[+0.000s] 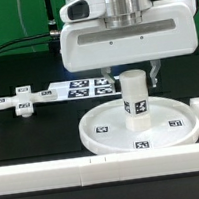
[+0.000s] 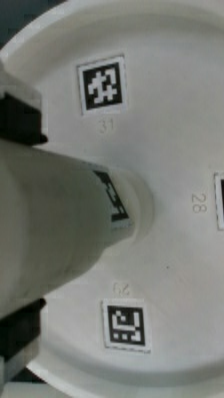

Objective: Assemble round table

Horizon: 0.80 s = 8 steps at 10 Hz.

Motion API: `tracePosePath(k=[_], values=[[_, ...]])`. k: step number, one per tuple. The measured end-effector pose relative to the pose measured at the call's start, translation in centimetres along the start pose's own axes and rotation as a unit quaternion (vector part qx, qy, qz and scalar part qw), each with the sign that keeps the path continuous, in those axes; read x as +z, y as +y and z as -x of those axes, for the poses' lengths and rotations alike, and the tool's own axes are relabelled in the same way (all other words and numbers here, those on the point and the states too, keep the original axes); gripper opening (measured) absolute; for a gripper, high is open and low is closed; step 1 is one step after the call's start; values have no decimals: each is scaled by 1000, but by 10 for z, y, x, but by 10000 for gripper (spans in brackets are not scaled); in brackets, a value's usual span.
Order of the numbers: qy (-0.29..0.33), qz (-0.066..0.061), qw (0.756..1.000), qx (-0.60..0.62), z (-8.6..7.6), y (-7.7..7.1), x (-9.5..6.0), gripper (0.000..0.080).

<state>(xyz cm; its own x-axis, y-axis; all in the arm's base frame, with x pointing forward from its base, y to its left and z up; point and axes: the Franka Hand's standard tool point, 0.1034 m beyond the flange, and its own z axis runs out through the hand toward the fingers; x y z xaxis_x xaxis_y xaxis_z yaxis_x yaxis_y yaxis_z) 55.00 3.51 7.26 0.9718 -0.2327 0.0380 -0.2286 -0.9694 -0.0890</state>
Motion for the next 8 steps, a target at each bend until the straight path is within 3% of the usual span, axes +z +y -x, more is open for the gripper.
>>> tracePosePath(k=[4, 8], values=[[-6, -8, 977, 214, 2, -1, 0, 407], [-7, -16, 946, 323, 1, -1, 0, 407]])
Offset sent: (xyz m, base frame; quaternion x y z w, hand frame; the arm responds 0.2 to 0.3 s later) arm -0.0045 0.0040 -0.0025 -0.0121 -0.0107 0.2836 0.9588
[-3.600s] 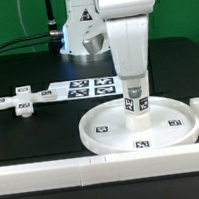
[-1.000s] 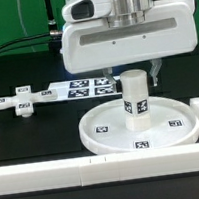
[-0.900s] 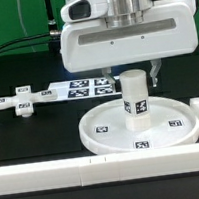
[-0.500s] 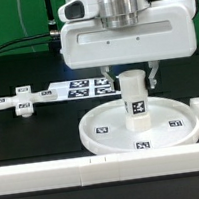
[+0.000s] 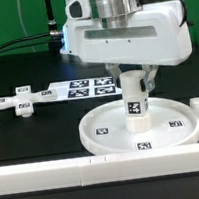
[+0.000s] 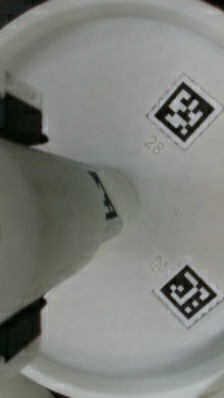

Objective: Assemble round table

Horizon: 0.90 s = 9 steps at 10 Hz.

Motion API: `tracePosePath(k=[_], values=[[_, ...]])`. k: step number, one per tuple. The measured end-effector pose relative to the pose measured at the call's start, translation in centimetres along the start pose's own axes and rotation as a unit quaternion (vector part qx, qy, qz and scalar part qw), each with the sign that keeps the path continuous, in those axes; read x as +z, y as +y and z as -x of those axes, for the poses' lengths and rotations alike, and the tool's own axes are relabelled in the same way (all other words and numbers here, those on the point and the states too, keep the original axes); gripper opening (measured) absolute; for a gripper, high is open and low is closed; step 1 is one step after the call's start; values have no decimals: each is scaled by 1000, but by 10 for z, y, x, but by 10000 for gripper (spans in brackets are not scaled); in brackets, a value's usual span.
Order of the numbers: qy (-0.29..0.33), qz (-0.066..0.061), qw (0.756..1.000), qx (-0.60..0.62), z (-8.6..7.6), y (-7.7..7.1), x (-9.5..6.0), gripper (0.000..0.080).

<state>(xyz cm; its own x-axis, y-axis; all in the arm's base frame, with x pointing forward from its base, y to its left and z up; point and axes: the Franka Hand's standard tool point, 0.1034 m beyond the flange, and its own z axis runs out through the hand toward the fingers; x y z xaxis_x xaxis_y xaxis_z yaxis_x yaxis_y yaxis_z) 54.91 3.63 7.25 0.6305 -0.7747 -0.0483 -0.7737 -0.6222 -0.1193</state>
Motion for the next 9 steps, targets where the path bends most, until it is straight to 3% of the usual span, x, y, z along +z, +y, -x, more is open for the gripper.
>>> tracePosePath(k=[2, 5, 7, 9], values=[[-7, -7, 996, 94, 0, 0, 0, 407], [-27, -21, 965, 260, 0, 1, 0, 407], [-41, -28, 938, 343, -1, 2, 1, 407], [-48, -25, 894, 445, 3, -2, 2, 407]])
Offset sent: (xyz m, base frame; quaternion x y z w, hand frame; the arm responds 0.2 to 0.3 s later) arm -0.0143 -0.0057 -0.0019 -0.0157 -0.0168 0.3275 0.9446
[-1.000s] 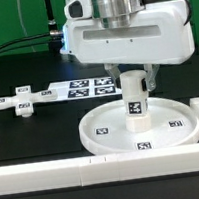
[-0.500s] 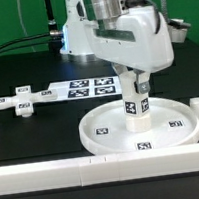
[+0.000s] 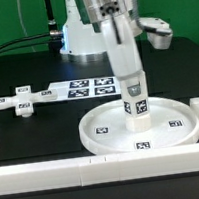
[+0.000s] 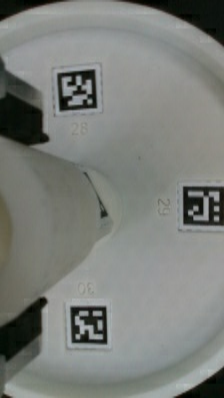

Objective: Assemble round table

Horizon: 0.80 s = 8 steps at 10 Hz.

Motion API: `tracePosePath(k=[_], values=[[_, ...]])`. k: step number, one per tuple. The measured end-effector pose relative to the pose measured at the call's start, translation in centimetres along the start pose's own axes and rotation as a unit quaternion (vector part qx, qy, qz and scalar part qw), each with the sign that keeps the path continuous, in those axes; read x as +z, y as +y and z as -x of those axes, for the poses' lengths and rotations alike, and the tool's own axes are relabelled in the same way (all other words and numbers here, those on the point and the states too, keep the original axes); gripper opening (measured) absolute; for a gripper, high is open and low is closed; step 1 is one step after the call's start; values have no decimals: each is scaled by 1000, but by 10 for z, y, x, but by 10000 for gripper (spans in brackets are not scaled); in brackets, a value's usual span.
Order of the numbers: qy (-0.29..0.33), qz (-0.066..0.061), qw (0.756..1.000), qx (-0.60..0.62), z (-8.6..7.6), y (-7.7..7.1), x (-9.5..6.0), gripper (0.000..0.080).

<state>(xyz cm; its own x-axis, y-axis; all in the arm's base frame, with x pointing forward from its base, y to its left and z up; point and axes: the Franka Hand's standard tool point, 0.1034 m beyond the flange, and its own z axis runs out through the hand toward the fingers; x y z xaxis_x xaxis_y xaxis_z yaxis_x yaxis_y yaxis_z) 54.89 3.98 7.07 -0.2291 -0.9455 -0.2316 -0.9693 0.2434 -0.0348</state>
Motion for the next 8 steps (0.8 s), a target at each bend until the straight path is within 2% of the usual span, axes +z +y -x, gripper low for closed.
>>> tracePosePath(k=[3, 5, 6, 8], values=[[-3, 0, 1000, 27, 1, 0, 0, 407], [0, 4, 1000, -8, 4, 1, 1, 606], [9, 9, 998, -62, 13, 0, 0, 637], [7, 9, 989, -145, 14, -1, 0, 647]])
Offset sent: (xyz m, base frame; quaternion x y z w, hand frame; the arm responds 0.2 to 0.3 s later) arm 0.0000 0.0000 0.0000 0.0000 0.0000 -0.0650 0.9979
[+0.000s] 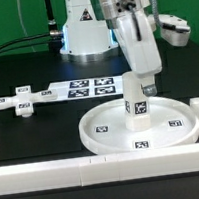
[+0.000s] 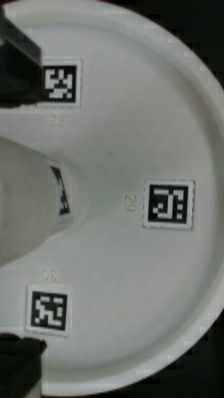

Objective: Assemble round table

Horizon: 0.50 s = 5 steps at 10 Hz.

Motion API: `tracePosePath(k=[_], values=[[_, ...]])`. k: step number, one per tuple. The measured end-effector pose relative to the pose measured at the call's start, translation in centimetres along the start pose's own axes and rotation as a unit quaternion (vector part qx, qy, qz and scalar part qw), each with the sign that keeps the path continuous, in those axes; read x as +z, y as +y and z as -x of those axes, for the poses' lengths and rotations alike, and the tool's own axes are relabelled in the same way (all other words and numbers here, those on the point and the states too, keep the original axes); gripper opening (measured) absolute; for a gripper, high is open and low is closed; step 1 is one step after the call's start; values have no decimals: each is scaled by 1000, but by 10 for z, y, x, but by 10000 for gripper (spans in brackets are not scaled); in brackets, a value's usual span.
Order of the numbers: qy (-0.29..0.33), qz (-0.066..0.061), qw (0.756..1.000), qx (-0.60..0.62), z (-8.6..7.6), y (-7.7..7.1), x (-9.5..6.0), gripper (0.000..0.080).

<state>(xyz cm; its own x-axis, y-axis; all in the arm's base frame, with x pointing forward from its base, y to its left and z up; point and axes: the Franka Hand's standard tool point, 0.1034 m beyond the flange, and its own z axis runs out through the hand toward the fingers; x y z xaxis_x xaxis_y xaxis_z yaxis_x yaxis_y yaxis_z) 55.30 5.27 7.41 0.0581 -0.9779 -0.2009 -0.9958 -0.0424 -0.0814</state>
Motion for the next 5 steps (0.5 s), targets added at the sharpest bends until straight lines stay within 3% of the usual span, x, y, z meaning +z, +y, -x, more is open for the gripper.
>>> tracePosePath(k=[4, 5], values=[[1, 1, 989, -151, 0, 0, 0, 649], [7, 5, 973, -231, -2, -1, 0, 649]])
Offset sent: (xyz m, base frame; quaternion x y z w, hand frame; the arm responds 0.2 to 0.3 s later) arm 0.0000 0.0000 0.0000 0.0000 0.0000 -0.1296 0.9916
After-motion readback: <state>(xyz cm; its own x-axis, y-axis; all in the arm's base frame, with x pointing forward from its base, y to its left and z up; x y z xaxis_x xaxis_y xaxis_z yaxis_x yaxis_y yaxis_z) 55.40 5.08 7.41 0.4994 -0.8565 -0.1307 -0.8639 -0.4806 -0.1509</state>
